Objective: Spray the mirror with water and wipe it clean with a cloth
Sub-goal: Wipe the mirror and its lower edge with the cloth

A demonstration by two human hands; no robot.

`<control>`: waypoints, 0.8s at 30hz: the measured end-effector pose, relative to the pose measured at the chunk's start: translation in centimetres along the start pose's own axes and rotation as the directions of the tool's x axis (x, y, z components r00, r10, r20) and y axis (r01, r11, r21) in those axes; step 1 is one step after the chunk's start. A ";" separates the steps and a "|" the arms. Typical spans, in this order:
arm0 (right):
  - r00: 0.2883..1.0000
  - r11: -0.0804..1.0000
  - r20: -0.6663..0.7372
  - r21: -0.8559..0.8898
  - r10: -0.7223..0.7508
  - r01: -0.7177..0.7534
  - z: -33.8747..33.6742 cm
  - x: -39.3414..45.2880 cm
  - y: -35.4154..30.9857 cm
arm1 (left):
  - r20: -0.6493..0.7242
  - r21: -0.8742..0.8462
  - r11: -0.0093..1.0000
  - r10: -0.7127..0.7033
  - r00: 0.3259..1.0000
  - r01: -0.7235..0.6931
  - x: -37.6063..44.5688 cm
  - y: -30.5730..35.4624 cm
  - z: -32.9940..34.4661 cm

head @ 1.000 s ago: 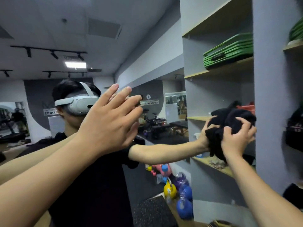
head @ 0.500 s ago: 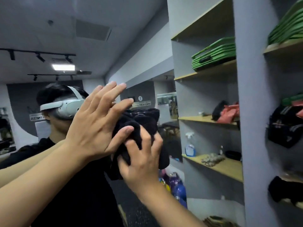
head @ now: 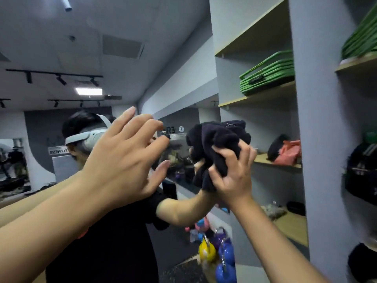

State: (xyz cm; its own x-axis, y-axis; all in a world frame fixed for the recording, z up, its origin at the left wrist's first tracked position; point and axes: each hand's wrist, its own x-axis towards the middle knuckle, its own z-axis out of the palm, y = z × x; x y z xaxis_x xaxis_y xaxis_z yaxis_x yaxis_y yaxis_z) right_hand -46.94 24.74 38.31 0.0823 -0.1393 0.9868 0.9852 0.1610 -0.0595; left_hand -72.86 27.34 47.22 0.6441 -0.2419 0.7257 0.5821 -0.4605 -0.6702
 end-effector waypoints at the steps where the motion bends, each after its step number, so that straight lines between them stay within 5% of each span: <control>1: 0.997 0.997 -0.013 -0.024 0.070 -0.070 -0.5 0.7 2.1 | 0.003 -0.013 1.000 0.020 1.000 -0.020 1.1 0.7 0.6; 7: 0.864 0.854 -0.173 -0.152 0.472 -0.497 -3.7 4.3 13.9 | 0.077 -0.094 0.994 0.066 0.995 -0.059 6.1 5.3 4.1; 13: 0.818 0.799 -0.197 -0.187 0.540 -0.572 -3.6 4.2 13.6 | 0.066 -0.150 0.974 0.178 0.982 -0.167 6.3 9.1 5.7; 18: 0.933 0.929 -0.081 -0.101 0.350 -0.357 -2.1 -1.4 4.9 | -0.026 -0.287 0.953 0.091 0.995 -0.095 7.6 8.9 5.2; 24: 0.988 0.991 0.075 -0.020 -0.134 0.136 -1.2 -12.1 -3.3 | 0.013 -0.329 0.942 0.078 0.997 -0.070 7.0 8.1 6.9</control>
State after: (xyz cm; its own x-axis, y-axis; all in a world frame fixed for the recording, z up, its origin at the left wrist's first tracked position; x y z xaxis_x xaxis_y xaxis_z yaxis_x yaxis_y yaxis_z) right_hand -50.98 24.73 26.35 -0.0619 -0.0859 0.9944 0.9901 0.1205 0.0721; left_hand -60.16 27.83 45.77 0.6940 -0.2663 0.6689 0.3400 -0.6977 -0.6305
